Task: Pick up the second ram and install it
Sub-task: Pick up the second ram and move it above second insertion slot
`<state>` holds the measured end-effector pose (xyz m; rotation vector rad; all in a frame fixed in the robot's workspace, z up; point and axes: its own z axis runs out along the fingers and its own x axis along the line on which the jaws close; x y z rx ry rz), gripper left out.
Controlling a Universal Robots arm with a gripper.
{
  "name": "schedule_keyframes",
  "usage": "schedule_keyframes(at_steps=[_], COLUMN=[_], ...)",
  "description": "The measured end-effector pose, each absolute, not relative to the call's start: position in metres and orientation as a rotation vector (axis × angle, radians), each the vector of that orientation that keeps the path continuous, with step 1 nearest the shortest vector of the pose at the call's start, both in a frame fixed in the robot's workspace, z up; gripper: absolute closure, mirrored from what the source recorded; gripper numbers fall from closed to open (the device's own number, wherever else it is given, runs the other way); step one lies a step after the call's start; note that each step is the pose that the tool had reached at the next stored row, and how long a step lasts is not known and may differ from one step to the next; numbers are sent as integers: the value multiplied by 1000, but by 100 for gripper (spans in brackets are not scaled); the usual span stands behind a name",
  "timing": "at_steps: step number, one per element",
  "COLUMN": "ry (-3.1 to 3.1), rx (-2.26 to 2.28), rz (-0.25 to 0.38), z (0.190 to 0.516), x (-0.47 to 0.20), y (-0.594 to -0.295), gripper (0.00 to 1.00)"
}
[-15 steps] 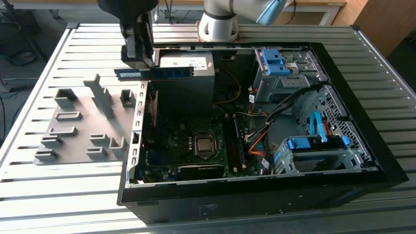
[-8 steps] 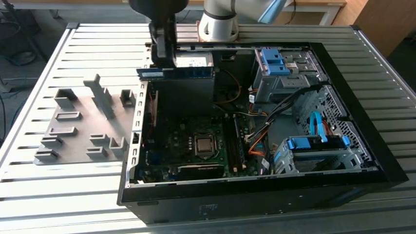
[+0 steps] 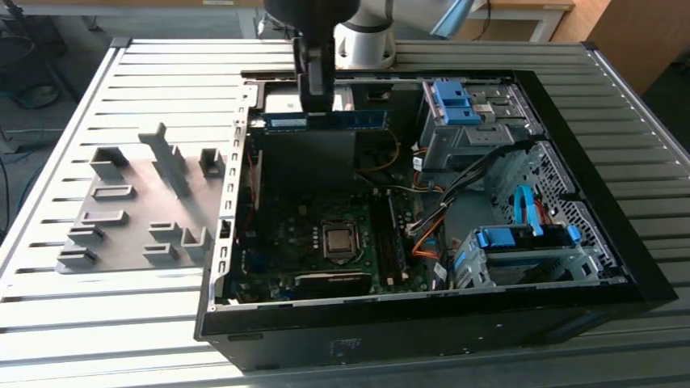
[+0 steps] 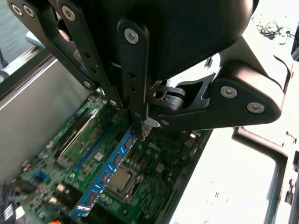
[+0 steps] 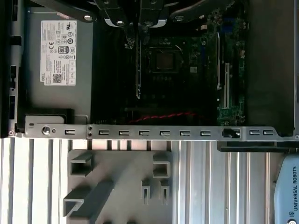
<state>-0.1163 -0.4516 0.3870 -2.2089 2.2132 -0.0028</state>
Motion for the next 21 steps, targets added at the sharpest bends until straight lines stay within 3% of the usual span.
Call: schedule_keyframes(at_steps=[21], ry=[2248], rx=[-2174], rz=[-3], z=[383], x=[-72], y=[-452], gripper=[86])
